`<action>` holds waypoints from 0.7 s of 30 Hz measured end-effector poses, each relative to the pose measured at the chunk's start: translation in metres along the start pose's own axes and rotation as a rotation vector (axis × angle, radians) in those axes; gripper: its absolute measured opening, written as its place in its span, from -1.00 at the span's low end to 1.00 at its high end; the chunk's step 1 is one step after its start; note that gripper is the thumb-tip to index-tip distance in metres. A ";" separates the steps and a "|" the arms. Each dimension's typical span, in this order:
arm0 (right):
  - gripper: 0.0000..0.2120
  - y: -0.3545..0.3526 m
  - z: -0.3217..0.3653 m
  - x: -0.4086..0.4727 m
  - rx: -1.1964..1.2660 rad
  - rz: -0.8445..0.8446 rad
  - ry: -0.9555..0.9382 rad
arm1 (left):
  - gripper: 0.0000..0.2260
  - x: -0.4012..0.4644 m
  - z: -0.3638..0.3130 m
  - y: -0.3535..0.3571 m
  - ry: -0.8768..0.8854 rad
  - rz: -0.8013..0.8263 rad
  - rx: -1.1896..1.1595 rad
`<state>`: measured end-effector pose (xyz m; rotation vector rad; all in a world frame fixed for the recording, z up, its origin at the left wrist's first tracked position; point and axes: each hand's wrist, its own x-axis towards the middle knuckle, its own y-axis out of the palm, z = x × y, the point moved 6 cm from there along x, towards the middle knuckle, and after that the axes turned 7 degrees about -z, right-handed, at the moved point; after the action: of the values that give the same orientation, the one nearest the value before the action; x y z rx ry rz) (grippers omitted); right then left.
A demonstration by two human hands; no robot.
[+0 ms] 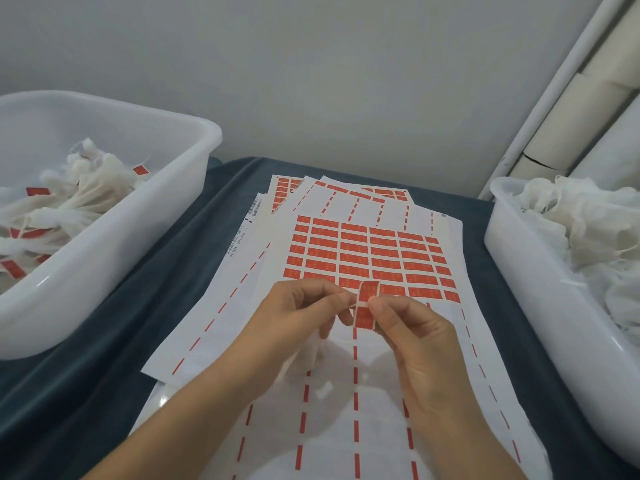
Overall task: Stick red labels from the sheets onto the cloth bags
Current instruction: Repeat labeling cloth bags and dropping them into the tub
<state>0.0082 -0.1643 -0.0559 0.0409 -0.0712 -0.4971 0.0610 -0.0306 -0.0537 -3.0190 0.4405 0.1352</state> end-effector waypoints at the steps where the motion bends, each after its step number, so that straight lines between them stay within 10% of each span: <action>1: -0.84 -0.001 0.002 0.000 -0.031 -0.002 -0.030 | -0.84 0.001 0.000 0.000 -0.006 0.017 0.008; 21: -0.90 -0.001 0.015 -0.003 -0.314 0.009 -0.302 | -0.87 0.006 0.004 -0.002 -0.007 0.035 0.140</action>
<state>0.0039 -0.1637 -0.0409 -0.3426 -0.2878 -0.4980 0.0666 -0.0303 -0.0577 -2.8736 0.4817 0.1124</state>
